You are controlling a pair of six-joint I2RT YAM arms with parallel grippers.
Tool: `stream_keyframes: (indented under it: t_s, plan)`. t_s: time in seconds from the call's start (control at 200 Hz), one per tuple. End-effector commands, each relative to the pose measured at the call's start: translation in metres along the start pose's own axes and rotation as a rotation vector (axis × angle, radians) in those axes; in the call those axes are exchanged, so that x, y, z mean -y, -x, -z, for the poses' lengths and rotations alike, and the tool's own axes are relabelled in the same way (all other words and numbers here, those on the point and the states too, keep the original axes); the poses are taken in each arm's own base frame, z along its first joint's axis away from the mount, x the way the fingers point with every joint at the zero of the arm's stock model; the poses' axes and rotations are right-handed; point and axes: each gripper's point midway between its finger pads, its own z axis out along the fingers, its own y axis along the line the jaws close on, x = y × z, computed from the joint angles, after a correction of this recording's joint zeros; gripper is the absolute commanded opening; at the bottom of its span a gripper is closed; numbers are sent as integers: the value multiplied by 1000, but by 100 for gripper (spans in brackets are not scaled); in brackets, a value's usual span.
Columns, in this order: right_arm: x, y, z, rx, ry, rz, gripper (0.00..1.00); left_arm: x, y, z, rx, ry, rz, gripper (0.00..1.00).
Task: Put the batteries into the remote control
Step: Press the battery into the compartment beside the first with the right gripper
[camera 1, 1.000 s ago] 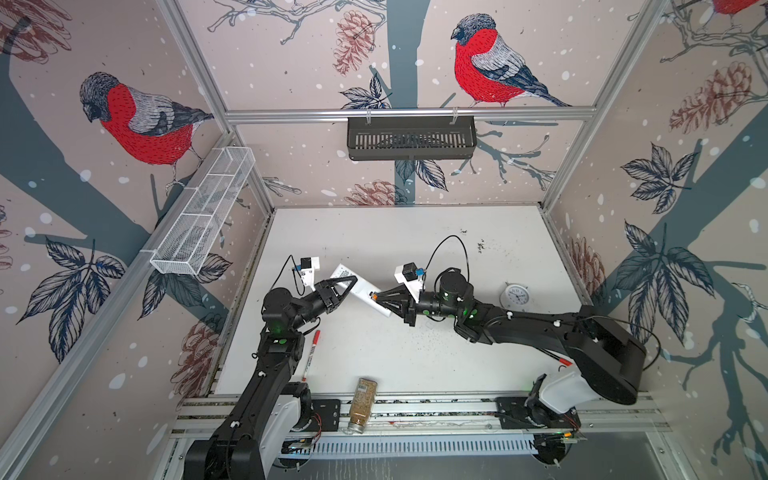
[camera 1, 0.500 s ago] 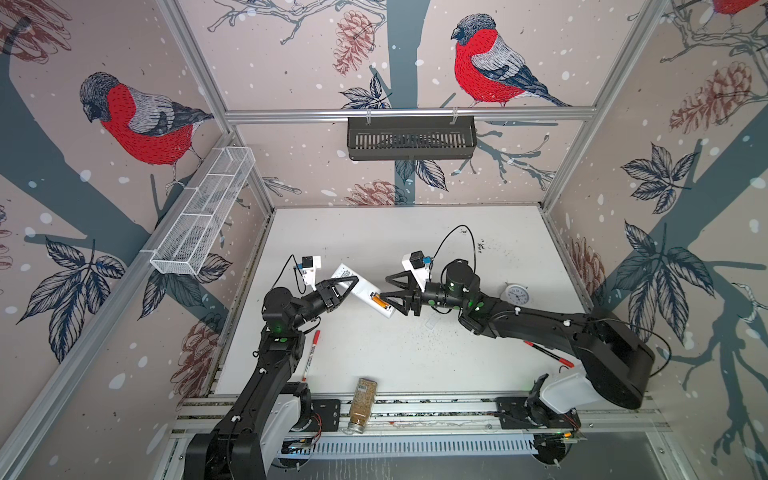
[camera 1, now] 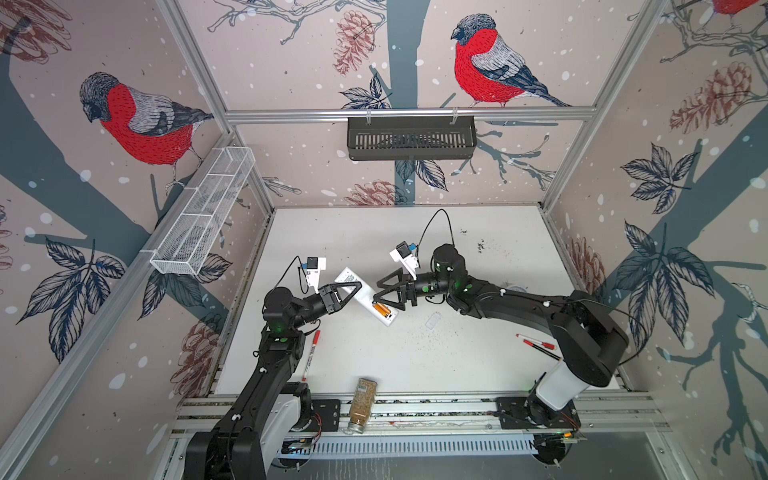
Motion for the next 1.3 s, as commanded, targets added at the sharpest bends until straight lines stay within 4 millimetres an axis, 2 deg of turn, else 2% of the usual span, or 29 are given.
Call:
stream_keyframes:
  t_s: [0.0, 0.6, 1.036, 1.296]
  plan:
    - [-3, -8, -2, -39, 32, -26, 90, 10, 3, 0, -3, -27, -66, 0]
    - [33, -37, -11, -92, -34, -112, 90, 13, 3, 1, -2, -22, -86, 0]
    - [59, -61, 2, -100, -101, -166, 89, 23, 6, 1, -8, -33, -104, 0]
    - [68, -64, 5, -105, -144, -168, 89, 23, 6, 1, -15, -33, -105, 0]
